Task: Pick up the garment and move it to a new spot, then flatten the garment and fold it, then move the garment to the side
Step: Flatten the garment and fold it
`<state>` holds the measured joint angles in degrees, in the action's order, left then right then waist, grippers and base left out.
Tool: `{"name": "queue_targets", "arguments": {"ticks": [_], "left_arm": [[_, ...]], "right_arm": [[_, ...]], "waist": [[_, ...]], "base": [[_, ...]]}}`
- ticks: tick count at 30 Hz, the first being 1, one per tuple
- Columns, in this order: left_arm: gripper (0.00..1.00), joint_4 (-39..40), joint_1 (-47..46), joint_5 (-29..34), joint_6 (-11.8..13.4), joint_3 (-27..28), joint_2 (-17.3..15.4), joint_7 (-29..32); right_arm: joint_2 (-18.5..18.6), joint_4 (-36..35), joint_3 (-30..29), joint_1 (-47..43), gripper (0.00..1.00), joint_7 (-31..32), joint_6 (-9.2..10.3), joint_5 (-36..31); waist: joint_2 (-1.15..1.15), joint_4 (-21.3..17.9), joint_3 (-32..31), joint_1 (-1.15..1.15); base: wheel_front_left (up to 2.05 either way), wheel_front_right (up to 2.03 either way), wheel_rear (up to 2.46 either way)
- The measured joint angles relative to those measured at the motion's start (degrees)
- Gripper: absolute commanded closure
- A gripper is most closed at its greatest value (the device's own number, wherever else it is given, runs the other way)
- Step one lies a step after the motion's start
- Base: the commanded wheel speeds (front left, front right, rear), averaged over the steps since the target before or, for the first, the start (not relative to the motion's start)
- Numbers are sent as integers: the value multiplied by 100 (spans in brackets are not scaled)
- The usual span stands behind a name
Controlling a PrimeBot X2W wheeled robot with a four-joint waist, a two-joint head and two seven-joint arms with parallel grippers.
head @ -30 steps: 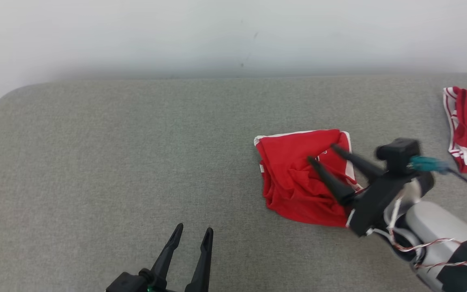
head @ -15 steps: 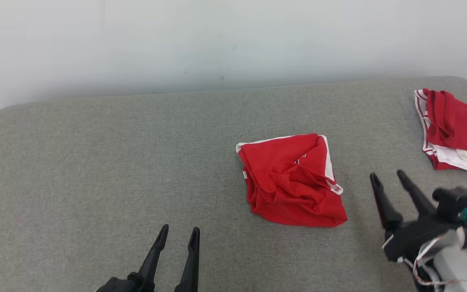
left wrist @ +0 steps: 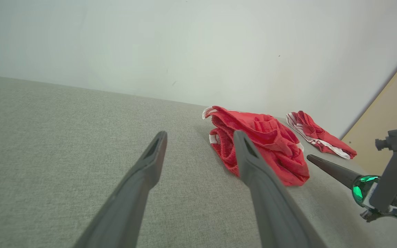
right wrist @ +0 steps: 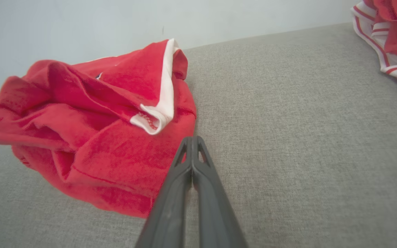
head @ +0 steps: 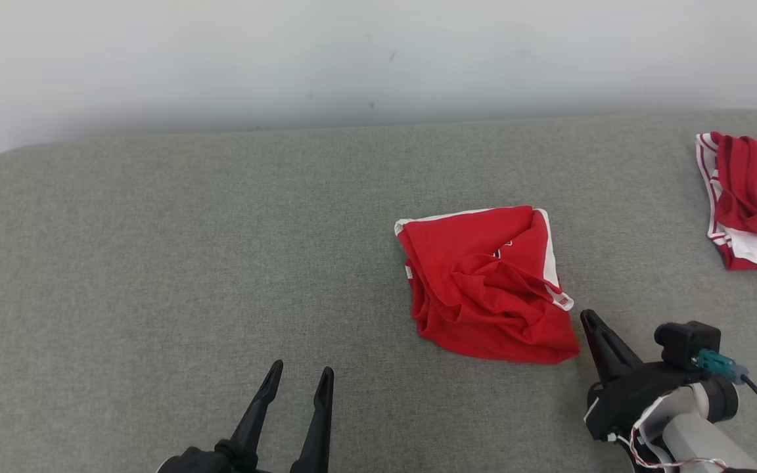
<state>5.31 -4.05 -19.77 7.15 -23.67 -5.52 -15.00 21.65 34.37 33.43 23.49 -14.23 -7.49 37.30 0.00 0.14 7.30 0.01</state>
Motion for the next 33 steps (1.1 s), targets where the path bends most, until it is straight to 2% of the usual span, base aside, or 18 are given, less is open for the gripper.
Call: {"name": "queue_targets", "arguments": {"ticks": [12, 20, 27, 33], "left_arm": [[0, -29, -69, 14, -90, 3, 40, 0], [0, -42, -110, 14, -134, -3, 56, 0], [0, -37, -185, 34, -159, -36, 81, -1], [0, -69, -196, 49, -200, -59, 111, -1]], "right_arm": [[-3, 613, 858, 806, 100, 120, 0, 735], [-59, 956, 1204, 1325, 100, 8, 0, 1101], [-189, 1194, 1359, 1813, 100, -60, 0, 1158], [-397, 1033, 1337, 2229, 100, -74, 0, 1039]], "waist": [[0, 190, 163, 0], [0, 290, 201, 0], [0, 405, 263, 0], [0, 552, 318, 0]], "base": [[0, 0, 0], [0, 0, 0], [0, 0, 0], [0, 0, 0]]}}
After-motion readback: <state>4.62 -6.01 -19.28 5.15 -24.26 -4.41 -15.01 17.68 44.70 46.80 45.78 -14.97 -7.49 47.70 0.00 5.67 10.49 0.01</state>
